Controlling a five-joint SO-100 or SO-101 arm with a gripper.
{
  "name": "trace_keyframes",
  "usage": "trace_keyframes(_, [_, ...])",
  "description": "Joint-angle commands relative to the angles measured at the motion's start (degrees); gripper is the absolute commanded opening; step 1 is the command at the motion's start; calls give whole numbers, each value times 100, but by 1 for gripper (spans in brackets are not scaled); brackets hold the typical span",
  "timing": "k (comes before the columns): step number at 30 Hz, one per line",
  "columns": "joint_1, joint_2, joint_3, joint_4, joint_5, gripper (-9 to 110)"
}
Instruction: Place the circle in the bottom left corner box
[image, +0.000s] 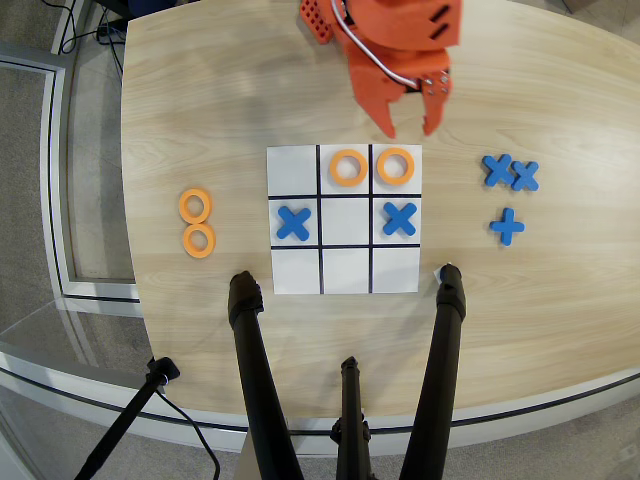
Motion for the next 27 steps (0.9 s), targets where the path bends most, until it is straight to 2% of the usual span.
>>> trace_keyframes(1, [308,1310,1169,141,-457,13])
trace_keyframes(8, [958,2725,3103,-132,-791,13])
trace_keyframes(13, [1406,2856,4034,-809,-949,13])
trace_keyframes(15, [1608,2856,4043,-721,-958,11])
trace_keyframes(18, [1767,2856,4043,-536,-958,0])
trace_keyframes(22, [2171,2839,4043,-167,-958,0])
trace_keyframes(27, [3305,2856,4043,-237,-958,0])
